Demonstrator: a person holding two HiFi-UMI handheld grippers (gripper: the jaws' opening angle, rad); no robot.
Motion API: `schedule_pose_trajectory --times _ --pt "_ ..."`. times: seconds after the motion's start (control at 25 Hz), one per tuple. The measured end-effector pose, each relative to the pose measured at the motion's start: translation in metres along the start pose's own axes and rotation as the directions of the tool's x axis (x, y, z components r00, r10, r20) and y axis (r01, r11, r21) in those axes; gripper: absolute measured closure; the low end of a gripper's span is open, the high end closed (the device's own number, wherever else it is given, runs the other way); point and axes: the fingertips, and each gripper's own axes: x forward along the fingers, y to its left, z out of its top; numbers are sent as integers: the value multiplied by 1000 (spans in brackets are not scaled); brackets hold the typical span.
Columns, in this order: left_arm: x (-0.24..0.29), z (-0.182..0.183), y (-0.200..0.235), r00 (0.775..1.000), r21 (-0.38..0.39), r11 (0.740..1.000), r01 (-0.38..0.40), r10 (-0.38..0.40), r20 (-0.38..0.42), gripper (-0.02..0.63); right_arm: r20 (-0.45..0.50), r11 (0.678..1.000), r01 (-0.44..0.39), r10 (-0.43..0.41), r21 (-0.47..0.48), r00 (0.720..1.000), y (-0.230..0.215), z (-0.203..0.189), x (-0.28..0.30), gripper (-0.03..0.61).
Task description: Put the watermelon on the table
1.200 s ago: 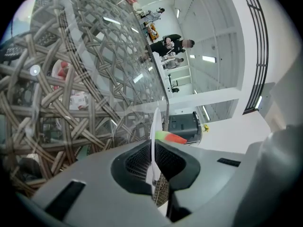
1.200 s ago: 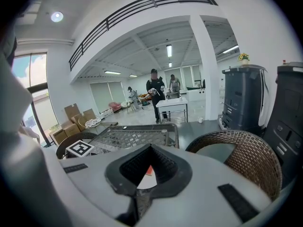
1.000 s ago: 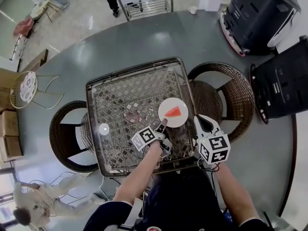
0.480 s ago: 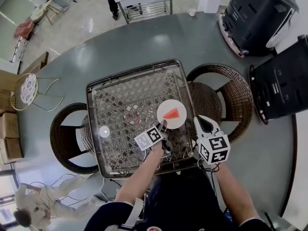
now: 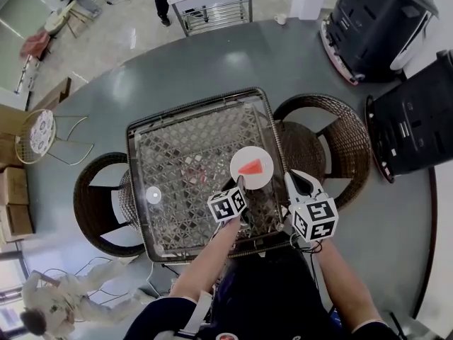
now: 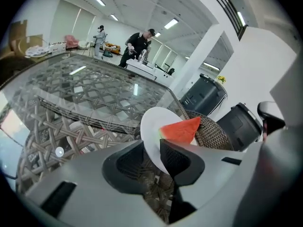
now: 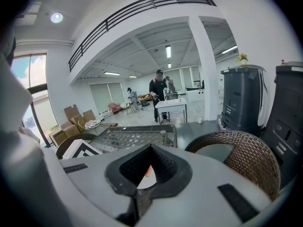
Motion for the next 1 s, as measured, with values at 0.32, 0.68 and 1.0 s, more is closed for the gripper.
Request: schedule_pose_trajectory --times 0.32,0.68,1.0 --pt "2 -1 0 999 68 996 -51 52 -16 505 2 1000 5 -5 -2 1000 1 1 -1 577" --pt "3 -3 -1 994 102 991 -88 94 -52 495 7 1000 11 -11 -1 1000 1 1 -6 577" --pt "6 -4 -1 989 164 979 -119 132 -68 459 11 1000 25 -25 9 1000 -3 -1 -10 577"
